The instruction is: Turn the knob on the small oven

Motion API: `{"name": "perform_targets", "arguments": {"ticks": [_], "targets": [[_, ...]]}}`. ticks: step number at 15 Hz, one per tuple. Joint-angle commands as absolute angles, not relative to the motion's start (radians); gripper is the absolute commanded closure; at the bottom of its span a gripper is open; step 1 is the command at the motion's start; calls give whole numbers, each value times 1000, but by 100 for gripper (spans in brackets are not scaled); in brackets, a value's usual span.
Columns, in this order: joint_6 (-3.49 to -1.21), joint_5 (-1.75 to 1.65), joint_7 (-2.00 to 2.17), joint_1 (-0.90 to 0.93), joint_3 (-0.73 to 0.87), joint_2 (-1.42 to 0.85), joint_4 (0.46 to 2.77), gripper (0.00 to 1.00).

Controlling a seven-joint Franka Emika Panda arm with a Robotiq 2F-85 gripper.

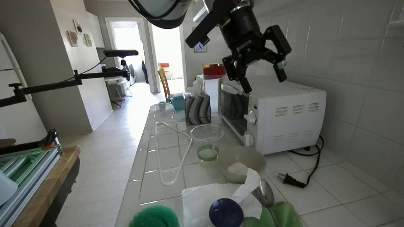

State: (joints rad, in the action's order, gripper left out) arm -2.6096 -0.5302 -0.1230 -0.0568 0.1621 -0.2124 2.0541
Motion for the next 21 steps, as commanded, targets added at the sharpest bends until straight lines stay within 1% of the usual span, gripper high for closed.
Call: {"name": "perform_targets", "arguments": {"ticks": [1,16,21], "targets": [[-2588,-580,-87,-36,160,-219,2046,0],[-2573,-661,42,9,153,-265,2044,0],[-2583,-627,9,-1,141,-262,2054,0]]}}
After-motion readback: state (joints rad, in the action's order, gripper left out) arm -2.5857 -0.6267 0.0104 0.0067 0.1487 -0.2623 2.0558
